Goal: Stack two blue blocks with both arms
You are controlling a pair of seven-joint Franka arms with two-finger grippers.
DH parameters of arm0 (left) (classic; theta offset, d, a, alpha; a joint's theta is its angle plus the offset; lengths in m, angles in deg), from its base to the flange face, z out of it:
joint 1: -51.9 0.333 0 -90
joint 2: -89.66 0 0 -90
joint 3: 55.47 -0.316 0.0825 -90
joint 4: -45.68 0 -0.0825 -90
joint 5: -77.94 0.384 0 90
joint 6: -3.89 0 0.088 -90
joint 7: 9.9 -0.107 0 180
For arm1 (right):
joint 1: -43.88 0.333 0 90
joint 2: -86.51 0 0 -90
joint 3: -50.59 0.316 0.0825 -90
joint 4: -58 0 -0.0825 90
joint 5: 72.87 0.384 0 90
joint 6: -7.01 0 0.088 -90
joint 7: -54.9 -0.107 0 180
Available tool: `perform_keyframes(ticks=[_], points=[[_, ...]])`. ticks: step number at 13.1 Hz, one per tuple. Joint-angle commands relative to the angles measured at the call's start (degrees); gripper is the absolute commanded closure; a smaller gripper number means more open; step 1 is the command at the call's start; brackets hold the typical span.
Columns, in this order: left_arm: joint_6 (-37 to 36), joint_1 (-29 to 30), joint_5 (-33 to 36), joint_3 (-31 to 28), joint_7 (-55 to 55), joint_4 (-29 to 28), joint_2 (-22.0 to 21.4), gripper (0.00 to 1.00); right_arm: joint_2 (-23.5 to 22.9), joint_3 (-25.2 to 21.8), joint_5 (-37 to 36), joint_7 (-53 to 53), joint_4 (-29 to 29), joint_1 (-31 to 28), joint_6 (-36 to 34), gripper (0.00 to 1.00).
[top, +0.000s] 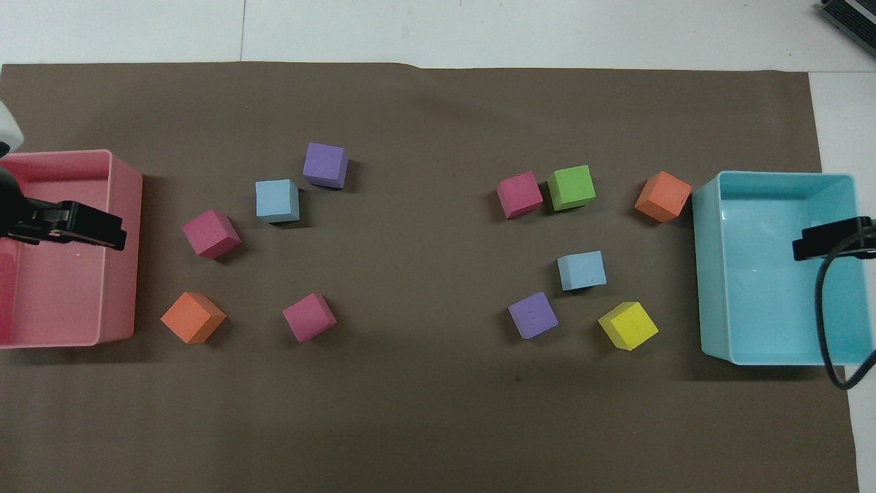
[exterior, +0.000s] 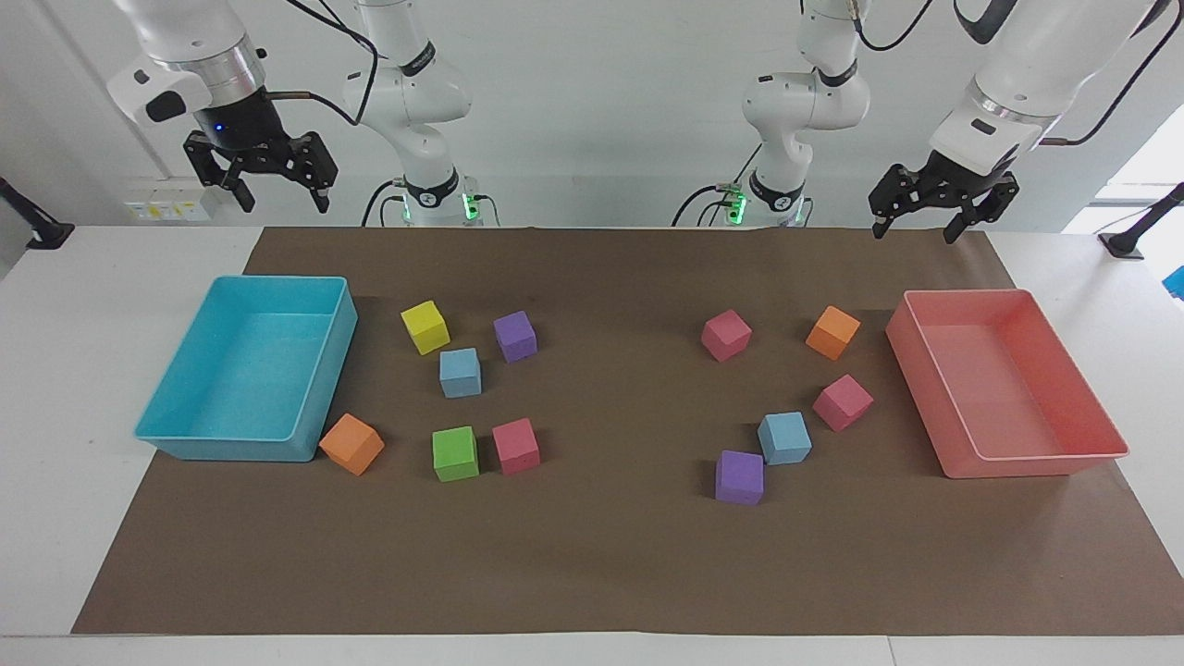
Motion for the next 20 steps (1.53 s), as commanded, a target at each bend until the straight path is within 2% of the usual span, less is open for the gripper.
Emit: perform_keyframes(ticks=[1,20], points=[[-1.18,0.83,0.06,0.59,0.06,0.75,-0.03,0.0,0.7,0.22,0.25,0.39,0.76,-0.41,-0.28,0.0],[-1.18,0.83,0.06,0.59,-0.03,0.84,-0.03,0.0,1.75,0.22,0.25,0.38,2.43,-0.06,0.68,0.0]])
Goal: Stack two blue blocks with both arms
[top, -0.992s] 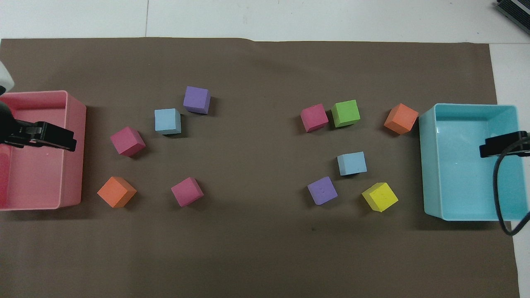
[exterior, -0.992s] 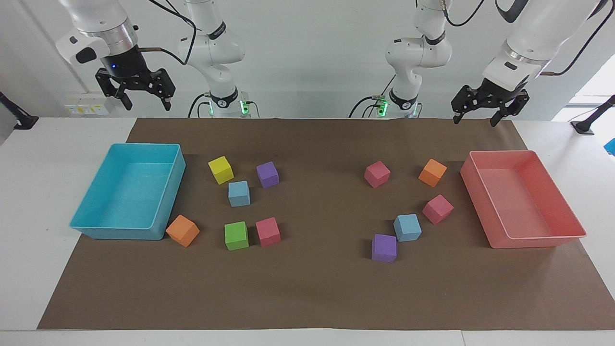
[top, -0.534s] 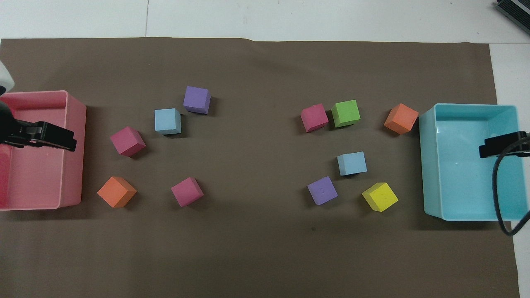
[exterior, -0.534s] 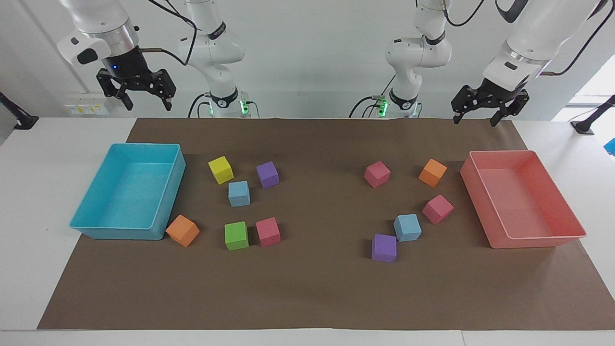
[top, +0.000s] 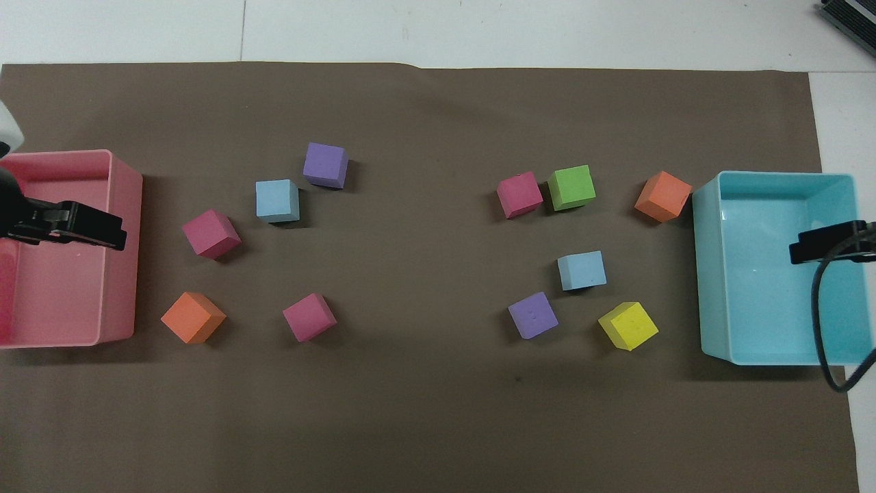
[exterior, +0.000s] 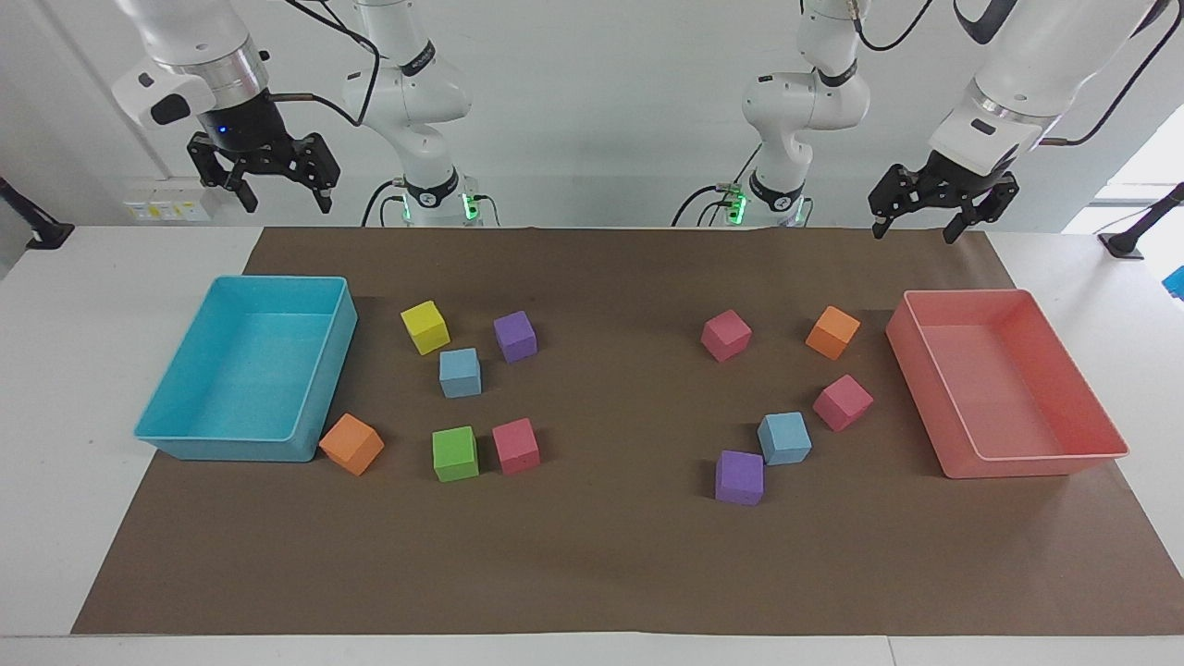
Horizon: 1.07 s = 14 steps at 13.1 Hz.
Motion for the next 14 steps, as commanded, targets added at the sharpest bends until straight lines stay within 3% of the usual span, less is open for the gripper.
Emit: perform_keyframes(ticks=[1,8,14], points=[[-1.17,0.83,0.06,0.59,-0.03,0.84,-0.03,0.0,1.39,0.19,0.25,0.56,1.61,-0.1,0.66,0.0],[-1.17,0.83,0.06,0.59,-0.03,0.75,-0.03,0.0,1.74,0.8,0.51,0.39,2.65,0.25,1.18,0.0],[-1.17,0.83,0.06,0.59,0.06,0.84,-0.03,0.0,0.16,1.25,1.13,-2.69,8.72,3.94,11.99,0.0]])
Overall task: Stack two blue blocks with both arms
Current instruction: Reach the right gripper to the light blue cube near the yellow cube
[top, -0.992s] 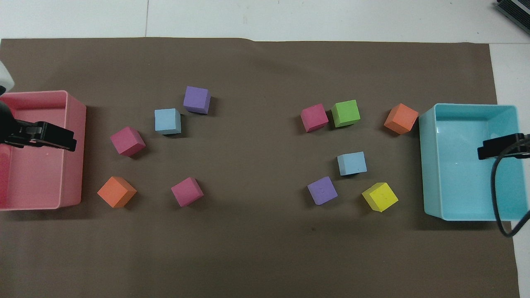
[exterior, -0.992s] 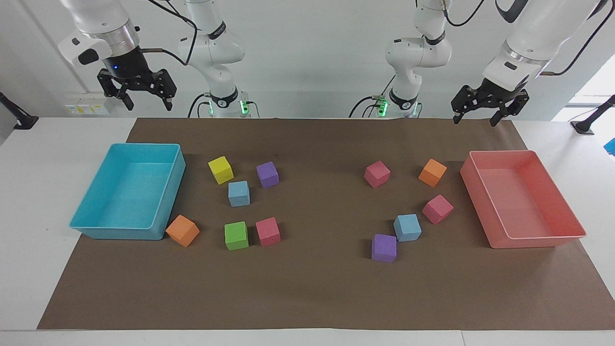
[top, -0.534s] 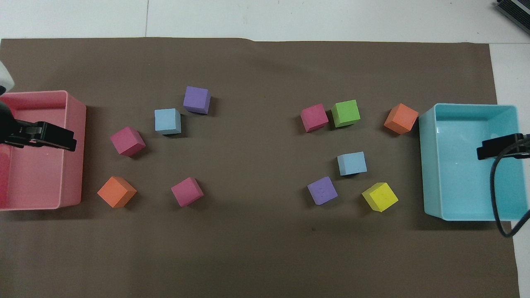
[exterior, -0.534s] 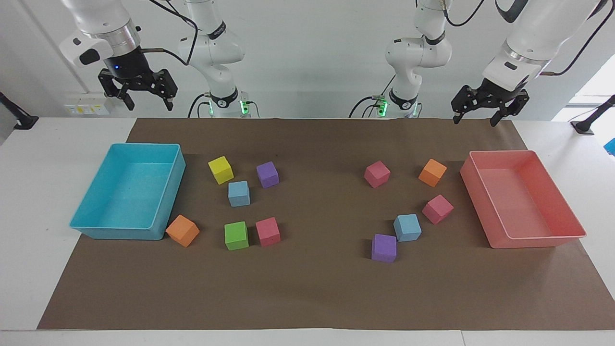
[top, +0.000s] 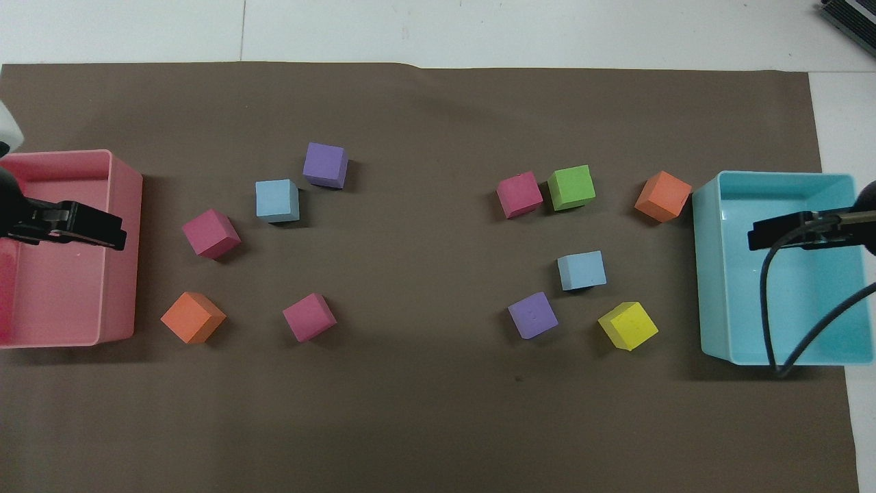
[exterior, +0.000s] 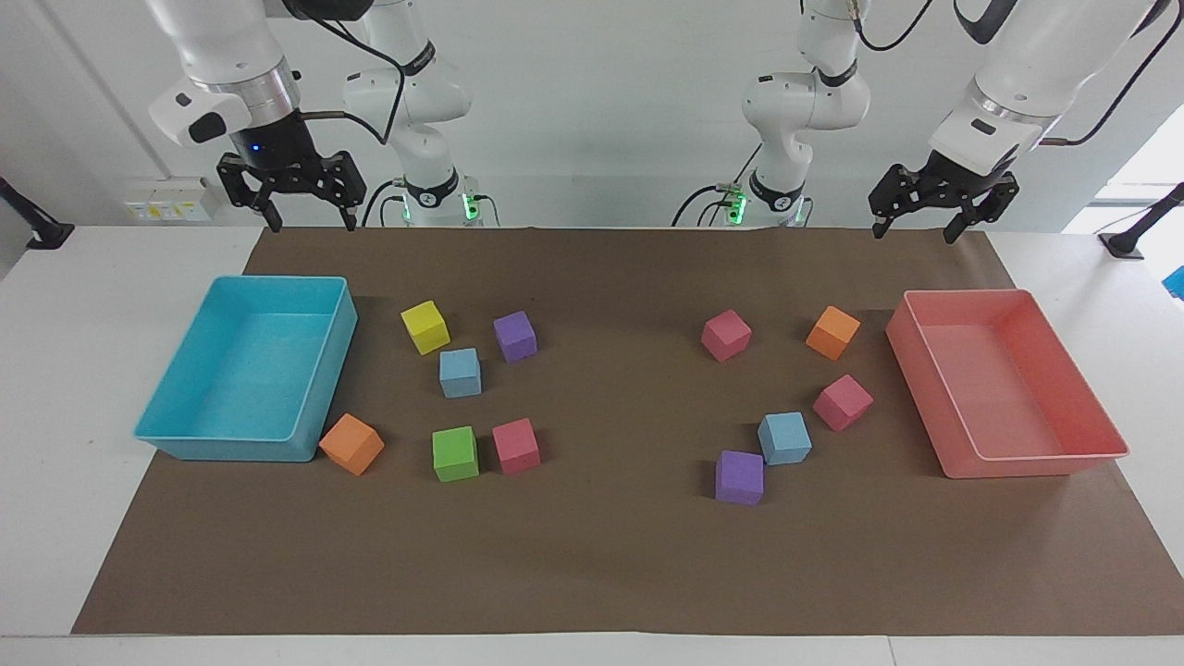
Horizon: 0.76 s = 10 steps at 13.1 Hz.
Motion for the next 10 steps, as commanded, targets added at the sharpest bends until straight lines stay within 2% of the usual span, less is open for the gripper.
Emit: perform_keyframes(ticks=[1,10], points=[[-1.17,0.83,0.06,0.59,-0.03,0.75,-0.03,0.0,-0.04,0.41,0.81,-0.91,4.66,1.22,4.9,0.0],[-1.17,0.83,0.06,0.59,0.06,0.84,-0.03,0.0,-4.26,0.41,2.21,-0.38,15.47,5.26,15.45,0.0]])
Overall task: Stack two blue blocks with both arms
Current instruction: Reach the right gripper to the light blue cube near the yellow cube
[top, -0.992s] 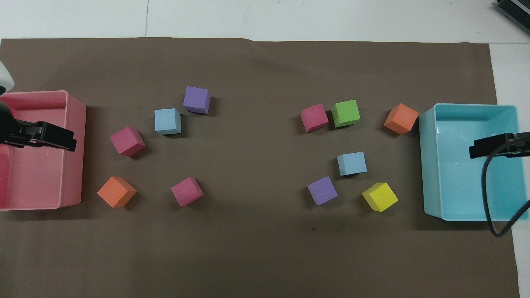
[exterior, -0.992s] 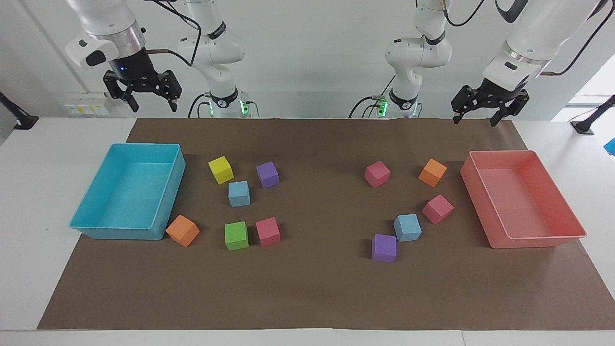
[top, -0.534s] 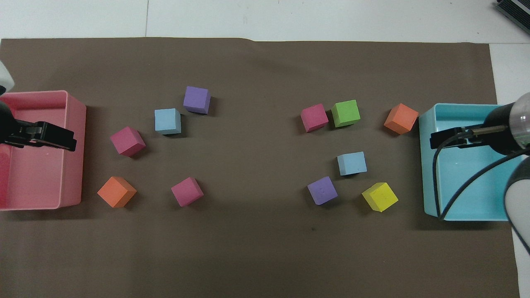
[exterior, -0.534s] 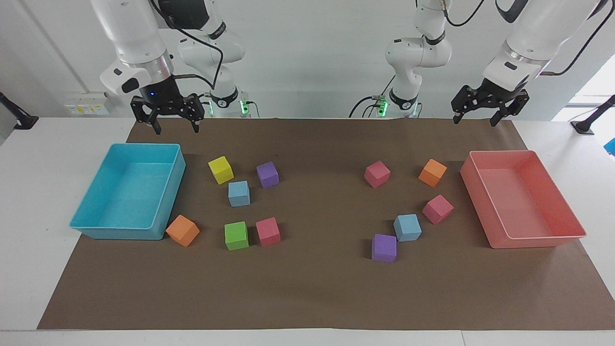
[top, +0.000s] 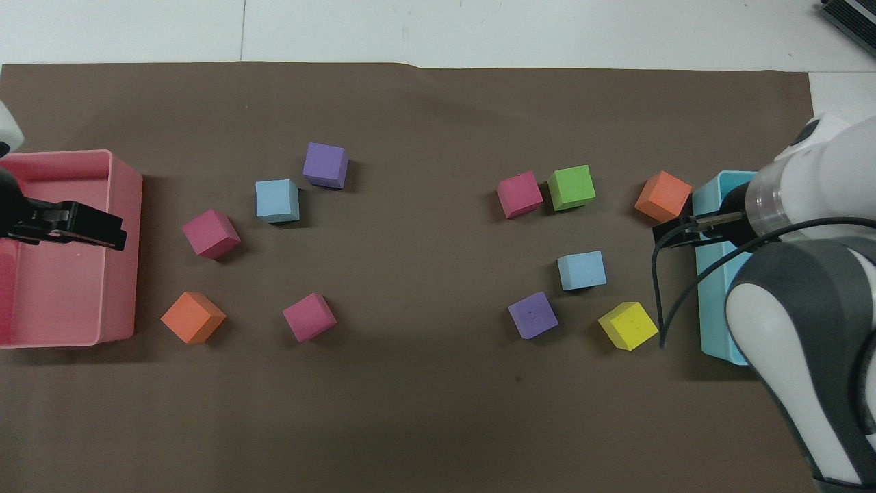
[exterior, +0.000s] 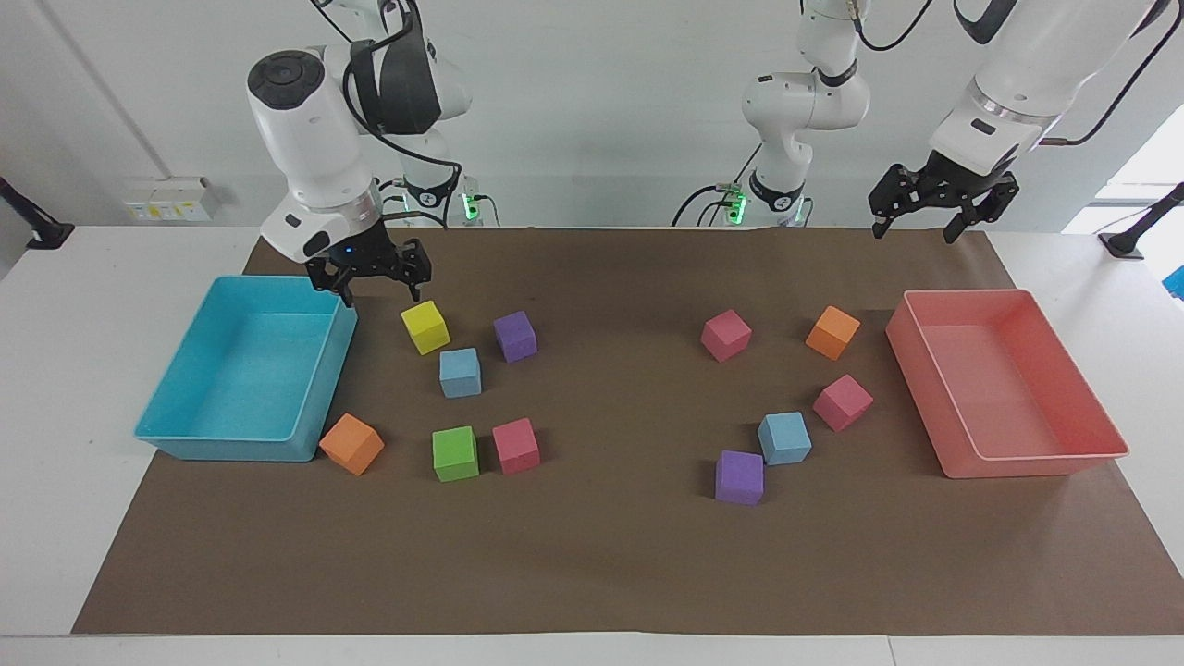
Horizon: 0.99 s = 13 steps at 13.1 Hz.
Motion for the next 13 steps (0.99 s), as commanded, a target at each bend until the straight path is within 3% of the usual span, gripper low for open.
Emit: perform_keyframes(ticks=[1,5,13], points=[[-1.16,0.83,0.06,0.59,0.06,0.75,-0.03,0.0,-0.23,0.15,1.69,-0.1,3.96,1.8,4.38,0.0],[-1.16,0.83,0.06,0.59,-0.03,0.84,-0.03,0.0,-0.41,0.15,1.78,5.52,10.72,4.62,11.06,0.0],[-1.16,0.83,0.06,0.59,0.06,0.75,-0.03,0.0,-5.24,0.15,1.96,6.5,17.15,5.85,22.83,0.0]])
